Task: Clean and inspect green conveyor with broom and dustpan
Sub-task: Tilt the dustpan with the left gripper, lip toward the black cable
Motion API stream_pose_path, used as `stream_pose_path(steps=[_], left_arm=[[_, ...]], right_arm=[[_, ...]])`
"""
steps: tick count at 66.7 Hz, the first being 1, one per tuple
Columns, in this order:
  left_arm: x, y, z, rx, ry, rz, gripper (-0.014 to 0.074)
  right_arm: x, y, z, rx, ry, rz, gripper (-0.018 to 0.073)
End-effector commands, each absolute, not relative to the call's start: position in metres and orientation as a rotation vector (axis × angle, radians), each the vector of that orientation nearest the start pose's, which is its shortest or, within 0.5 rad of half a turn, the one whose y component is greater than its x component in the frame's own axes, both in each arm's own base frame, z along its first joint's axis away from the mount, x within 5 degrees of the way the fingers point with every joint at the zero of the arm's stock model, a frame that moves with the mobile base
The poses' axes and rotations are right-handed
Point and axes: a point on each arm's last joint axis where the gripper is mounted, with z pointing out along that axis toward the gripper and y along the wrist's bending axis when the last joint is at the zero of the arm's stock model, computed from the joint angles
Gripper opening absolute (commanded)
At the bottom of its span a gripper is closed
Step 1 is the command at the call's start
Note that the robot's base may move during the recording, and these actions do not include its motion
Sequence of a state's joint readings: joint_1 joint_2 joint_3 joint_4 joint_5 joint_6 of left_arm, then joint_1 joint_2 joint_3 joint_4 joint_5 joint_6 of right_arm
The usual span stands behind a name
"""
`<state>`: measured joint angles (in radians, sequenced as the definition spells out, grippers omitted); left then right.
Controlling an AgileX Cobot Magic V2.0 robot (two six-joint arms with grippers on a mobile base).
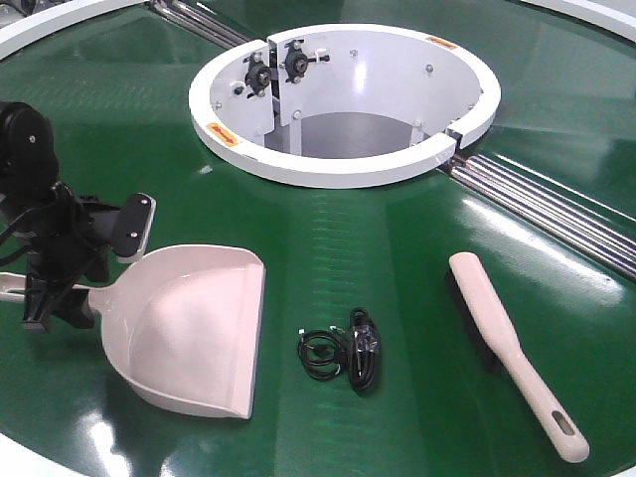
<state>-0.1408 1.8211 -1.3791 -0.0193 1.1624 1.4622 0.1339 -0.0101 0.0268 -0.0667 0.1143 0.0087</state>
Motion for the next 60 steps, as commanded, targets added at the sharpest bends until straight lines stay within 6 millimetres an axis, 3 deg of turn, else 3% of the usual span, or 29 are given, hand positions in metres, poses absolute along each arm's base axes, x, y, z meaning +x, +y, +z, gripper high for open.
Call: stream_pose_path(steps=[1, 32, 43, 55, 60], left_arm=[[0.353, -0.054, 0.246, -2.304, -2.284, -0.079, 0.0449], [0.36, -0.053, 0.219, -2.22, -2.259, -0.03, 0.0424], [0.359, -0.052, 0.219, -2.215, -2.246, -0.031, 0.0279], [0.356, -0.051, 0.221, -2.202, -2.224, -0.019, 0.002], [0.356, -0.051, 0.221, -2.198, -2.22, -0.011, -0.0009]], right_arm=[[0.056, 0.007, 0.195, -0.159, 1.537, 0.044, -0.001], [0.056, 0.007, 0.195, -0.159, 1.537, 0.044, -0.001], [0.056, 0.007, 0.195, -0.159, 1.537, 0.044, -0.001], [0.056, 0.007, 0.195, -0.159, 1.537, 0.044, -0.001], [0.056, 0.007, 0.195, -0.159, 1.537, 0.044, -0.001]])
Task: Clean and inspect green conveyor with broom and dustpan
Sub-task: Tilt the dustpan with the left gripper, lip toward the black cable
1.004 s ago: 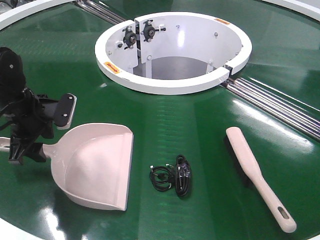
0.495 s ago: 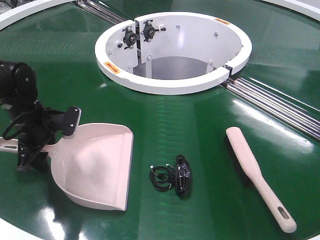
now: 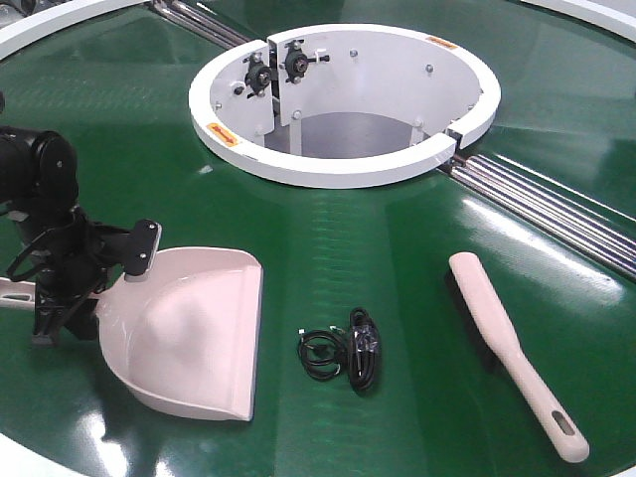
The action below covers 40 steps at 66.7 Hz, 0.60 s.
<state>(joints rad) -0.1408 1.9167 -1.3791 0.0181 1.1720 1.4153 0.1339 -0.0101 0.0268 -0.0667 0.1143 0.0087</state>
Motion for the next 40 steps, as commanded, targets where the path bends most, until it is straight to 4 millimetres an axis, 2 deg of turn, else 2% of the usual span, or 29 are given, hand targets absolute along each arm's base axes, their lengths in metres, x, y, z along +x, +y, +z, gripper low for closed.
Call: stream_pose_path(steps=[1, 19, 40], left_arm=[[0.355, -0.051, 0.222, 2.221, 2.242, 0.012, -0.0009], [0.35, -0.054, 0.245, 2.137, 2.192, 0.041, -0.0008], [0.347, -0.074, 0.249, 2.145, 2.123, 0.035, -0.0008]], right_arm=[[0.056, 0.007, 0.195, -0.159, 1.537, 0.044, -0.001], [0.056, 0.007, 0.195, -0.159, 1.537, 0.044, -0.001], [0.056, 0.007, 0.195, -0.159, 1.537, 0.044, -0.001]])
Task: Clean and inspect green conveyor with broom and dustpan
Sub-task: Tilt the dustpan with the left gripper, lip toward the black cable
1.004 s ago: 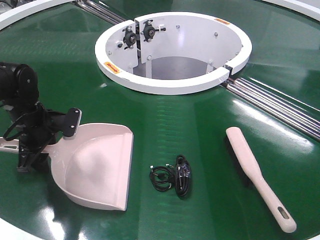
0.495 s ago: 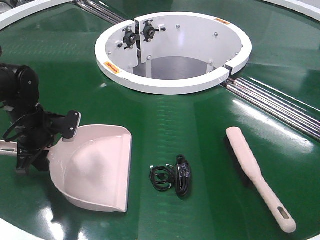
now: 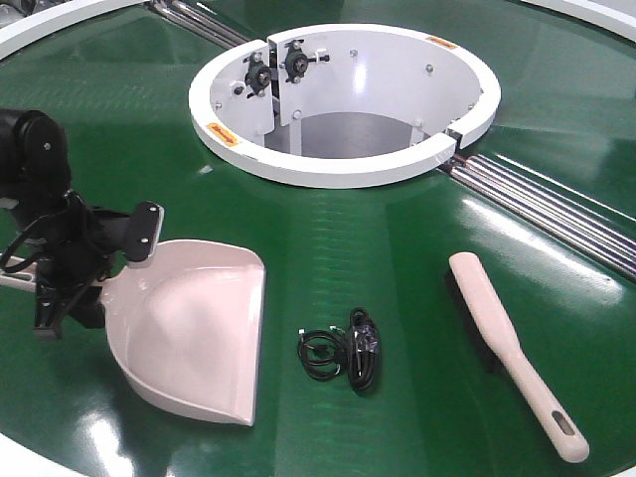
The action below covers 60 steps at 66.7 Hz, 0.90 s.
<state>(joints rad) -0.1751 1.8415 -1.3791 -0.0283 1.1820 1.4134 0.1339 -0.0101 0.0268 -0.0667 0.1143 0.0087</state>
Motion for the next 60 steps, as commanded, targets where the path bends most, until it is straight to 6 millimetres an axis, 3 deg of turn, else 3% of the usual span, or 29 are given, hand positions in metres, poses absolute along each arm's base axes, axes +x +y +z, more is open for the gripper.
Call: stream_pose_path(steps=[1, 20, 60], left_arm=[[0.348, -0.075, 0.248, -2.324, -2.296, -0.04, -0.0008], [0.347, -0.086, 0.249, -2.344, -2.309, -0.041, -0.0008], [0.347, -0.085, 0.249, -2.265, -2.386, -0.033, -0.0008]], right_arm=[[0.056, 0.007, 0.195, -0.159, 1.537, 0.044, -0.001], [0.056, 0.007, 0.195, -0.159, 1.537, 0.044, -0.001], [0.056, 0.007, 0.195, -0.159, 1.537, 0.044, -0.001]])
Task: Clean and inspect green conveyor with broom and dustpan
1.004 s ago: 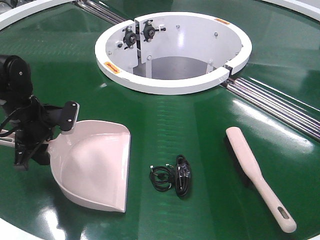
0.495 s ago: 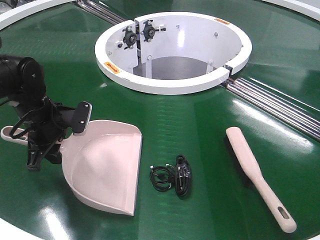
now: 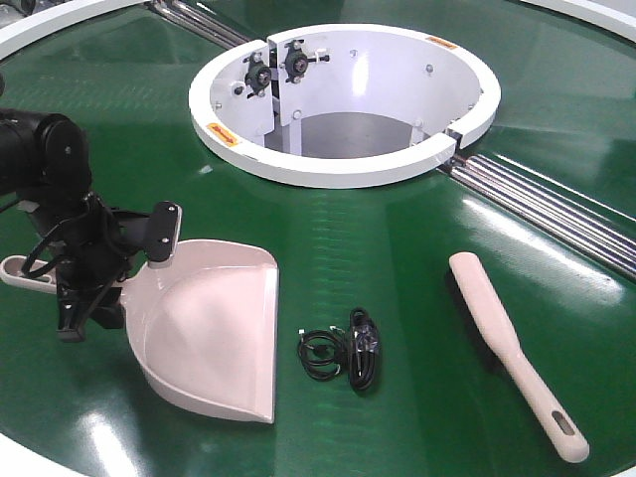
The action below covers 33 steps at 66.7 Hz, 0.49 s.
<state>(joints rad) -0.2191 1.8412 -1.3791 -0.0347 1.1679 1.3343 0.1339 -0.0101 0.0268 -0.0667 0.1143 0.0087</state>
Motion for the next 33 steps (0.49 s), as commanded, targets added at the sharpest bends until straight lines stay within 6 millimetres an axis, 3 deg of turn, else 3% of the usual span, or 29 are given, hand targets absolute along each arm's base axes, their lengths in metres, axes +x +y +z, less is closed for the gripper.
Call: stream_pose_path(steps=[1, 33], left_arm=[[0.3476, -0.0855, 0.2486, 2.057, 2.167, 0.034, -0.0008], [0.3455, -0.0851, 0.2483, 2.072, 2.182, 0.015, -0.0008]], right_arm=[[0.0559, 0.0072, 0.1946, -0.159, 1.537, 0.044, -0.001], [0.0559, 0.0072, 0.1946, -0.159, 1.537, 0.044, -0.001]])
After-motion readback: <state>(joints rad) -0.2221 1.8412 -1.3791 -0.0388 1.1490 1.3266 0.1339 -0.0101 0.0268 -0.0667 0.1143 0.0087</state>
